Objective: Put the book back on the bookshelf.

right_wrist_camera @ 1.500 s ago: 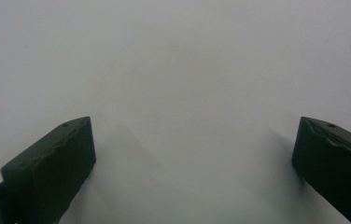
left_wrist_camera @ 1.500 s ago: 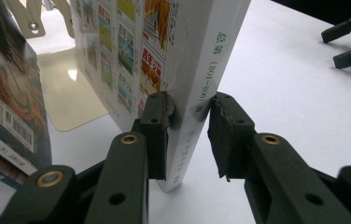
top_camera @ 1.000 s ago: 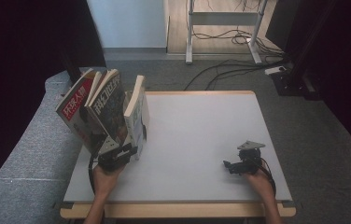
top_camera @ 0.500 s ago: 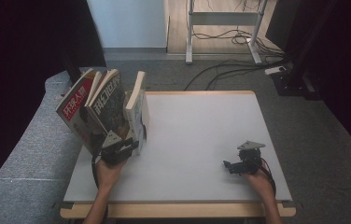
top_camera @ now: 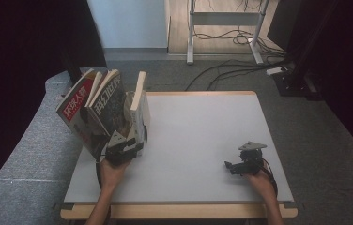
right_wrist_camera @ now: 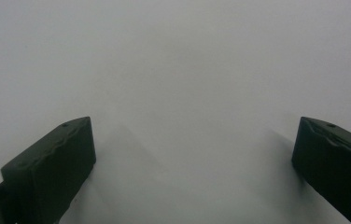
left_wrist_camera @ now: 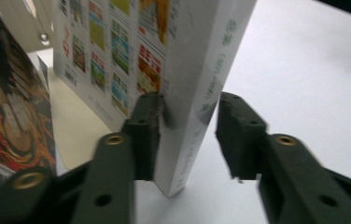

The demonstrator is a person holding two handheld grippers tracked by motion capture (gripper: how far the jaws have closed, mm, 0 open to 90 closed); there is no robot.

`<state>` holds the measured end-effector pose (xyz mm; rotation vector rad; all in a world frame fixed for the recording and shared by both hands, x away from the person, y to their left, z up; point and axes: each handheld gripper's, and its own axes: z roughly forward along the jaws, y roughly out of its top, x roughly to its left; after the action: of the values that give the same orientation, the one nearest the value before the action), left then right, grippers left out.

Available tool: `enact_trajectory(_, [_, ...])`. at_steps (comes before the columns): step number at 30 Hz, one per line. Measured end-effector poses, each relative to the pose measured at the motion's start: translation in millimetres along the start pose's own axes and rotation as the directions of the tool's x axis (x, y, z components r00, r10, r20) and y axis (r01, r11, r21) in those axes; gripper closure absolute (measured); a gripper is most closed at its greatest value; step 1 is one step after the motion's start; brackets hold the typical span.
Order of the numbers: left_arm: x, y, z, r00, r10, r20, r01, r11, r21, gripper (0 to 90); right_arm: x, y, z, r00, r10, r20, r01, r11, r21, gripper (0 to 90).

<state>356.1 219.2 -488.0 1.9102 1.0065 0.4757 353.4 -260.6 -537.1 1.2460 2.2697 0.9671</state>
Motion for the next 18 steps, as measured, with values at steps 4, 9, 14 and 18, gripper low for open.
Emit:
enact_trajectory(4, [-4.0, -0.5, -2.2, 0.9997, 0.001, 0.026, -0.001, 1.0, 0.009, 43.5, 0.0, 0.1, 0.0, 1.0, 0.0, 0.001, 0.0, 1.0, 0.0, 0.0])
enact_trajectory(9, [-9.5, 0.3, -10.3, 0.998, 0.029, 0.056, -0.031, 0.9992, 0.025, 30.0, 0.0, 0.3, 0.0, 1.0, -0.001, 0.001, 0.001, 1.0, 0.0, 0.0])
enact_trajectory(14, [-13.8, -1.9, -21.6, 0.9958, 0.034, 0.086, -0.037, 0.9988, 0.033, 18.0, 0.1, 0.3, 0.0, 1.0, -0.002, 0.001, 0.002, 1.0, 0.0, 0.0])
enact_trajectory(18, [-14.5, -6.8, -30.2, 0.9953, 0.029, 0.093, -0.032, 0.9989, 0.033, 14.3, 0.1, 0.3, 0.0, 1.0, -0.002, 0.002, 0.002, 1.0, -0.001, 0.0])
